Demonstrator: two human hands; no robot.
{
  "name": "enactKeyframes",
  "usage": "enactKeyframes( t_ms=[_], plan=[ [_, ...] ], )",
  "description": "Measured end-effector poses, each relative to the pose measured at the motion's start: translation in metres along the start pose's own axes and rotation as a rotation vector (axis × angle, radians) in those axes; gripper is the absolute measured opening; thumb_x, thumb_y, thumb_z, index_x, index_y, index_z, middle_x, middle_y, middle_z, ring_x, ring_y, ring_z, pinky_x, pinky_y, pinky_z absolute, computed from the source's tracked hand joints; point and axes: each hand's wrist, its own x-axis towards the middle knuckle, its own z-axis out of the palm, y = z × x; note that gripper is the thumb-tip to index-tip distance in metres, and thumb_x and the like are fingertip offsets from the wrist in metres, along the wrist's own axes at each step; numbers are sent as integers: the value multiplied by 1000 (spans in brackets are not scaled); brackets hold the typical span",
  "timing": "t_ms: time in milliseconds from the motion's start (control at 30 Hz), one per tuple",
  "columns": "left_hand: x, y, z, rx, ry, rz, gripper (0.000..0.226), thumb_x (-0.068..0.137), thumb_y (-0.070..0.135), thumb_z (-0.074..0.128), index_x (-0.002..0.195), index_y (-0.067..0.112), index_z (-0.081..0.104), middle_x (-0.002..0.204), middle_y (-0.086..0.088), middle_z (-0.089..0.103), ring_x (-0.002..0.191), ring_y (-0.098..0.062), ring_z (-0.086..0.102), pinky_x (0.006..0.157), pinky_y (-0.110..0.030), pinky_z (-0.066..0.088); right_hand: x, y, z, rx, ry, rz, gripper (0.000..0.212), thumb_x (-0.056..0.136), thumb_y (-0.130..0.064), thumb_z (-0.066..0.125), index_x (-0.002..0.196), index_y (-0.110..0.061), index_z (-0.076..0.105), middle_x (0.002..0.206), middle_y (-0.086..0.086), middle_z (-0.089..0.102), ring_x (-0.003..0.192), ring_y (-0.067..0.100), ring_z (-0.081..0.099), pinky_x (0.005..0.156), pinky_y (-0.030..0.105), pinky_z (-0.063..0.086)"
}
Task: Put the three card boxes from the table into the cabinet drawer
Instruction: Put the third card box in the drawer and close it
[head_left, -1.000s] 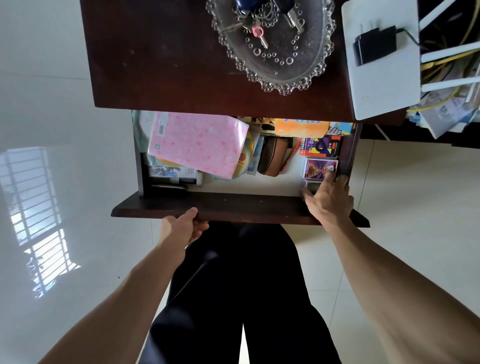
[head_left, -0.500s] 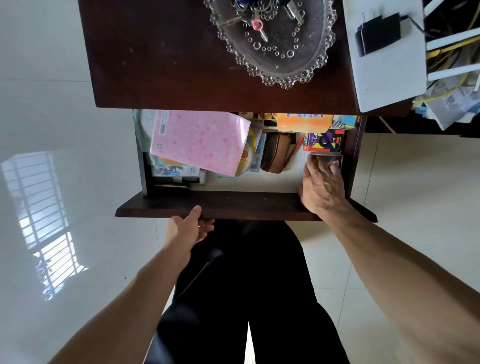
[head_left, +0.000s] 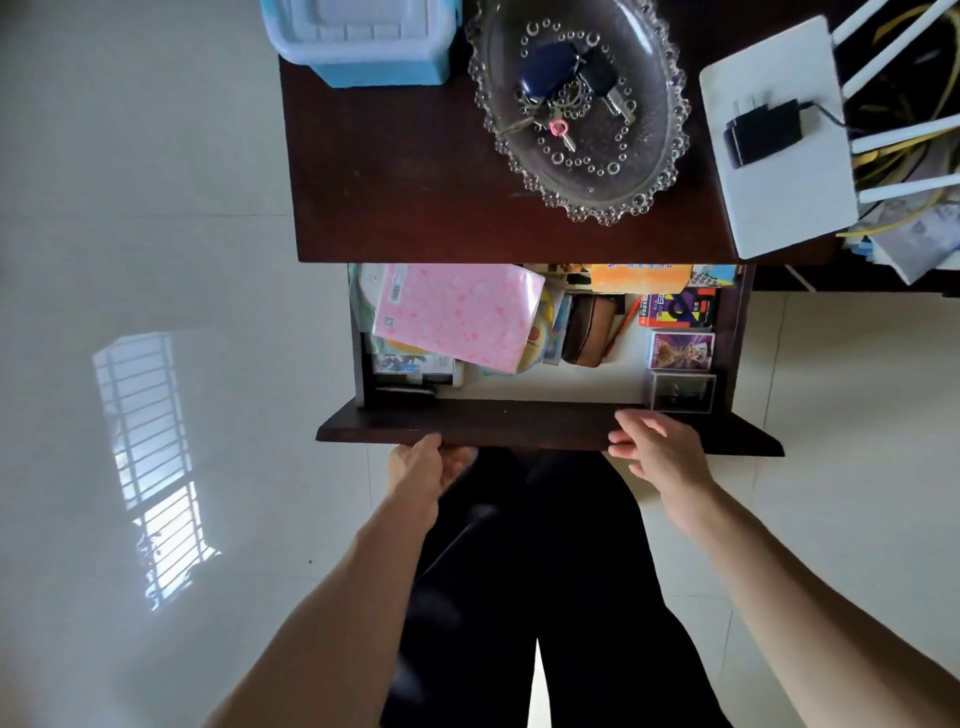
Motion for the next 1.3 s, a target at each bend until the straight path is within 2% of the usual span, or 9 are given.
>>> enactKeyframes(
  t_ms=[133,300,400,467,567,633,867,1100,1300],
  plan=[
    [-5,7,-1,-112,13,-15,19,95,9,52,109,-4,58,93,-24,70,71,-28,70,51,-24,57,-5,21,-10,21,74,144,34,98,-39,63,111,-10,73,85,3,76,73,15,73,56,25,40],
    [3,5,5,-231,48,-9,18,96,1,48,113,-1,47,114,-24,62,98,-36,67,79,-38,59,-2,27,-10,-22,153,249,48,101,-46,55,118,-2,66,79,4,76,67,16,72,51,22,37],
    [13,0,8,-304,64,13,23,99,3,44,121,4,43,115,-20,58,94,-35,65,86,-43,57,3,22,-3,302,134,272,48,105,-32,53,142,-2,47,95,10,79,84,20,74,44,16,48],
    [18,-5,6,-355,88,22,26,99,6,46,125,12,41,119,-18,60,86,-34,70,88,-49,57,6,21,1,529,139,302,50,105,-24,55,148,-5,39,86,11,79,96,26,76,55,19,53],
    [21,-9,4,-422,64,17,35,100,10,47,133,21,40,125,-16,62,86,-34,72,91,-54,56,12,25,3,804,77,349,34,106,-19,50,138,-8,49,128,23,67,117,38,68,79,31,57],
    [21,-11,2,-469,43,6,45,100,10,48,142,24,39,128,-18,62,99,-39,69,93,-55,54,14,27,2,883,92,352,39,105,-13,52,143,-10,46,132,24,64,113,38,68,76,35,59],
    [22,-10,-6,-482,-2,-41,41,99,5,48,137,20,49,126,-15,64,98,-40,70,93,-54,55,17,30,-1,940,87,391,45,103,-13,56,147,-14,47,128,20,66,93,34,72,63,34,60],
    [26,3,-1,-485,-28,5,39,98,4,48,134,21,52,117,-16,68,76,-32,76,87,-53,58,21,14,1,958,86,364,49,103,-14,57,150,-13,44,131,20,66,110,36,70,52,32,60],
    [23,33,9,-461,-41,33,40,96,3,51,133,18,53,101,-13,70,71,-29,77,77,-48,62,23,-17,-2,966,41,314,15,106,-13,51,119,-15,57,125,21,66,96,35,72,56,30,61]
  ],
)
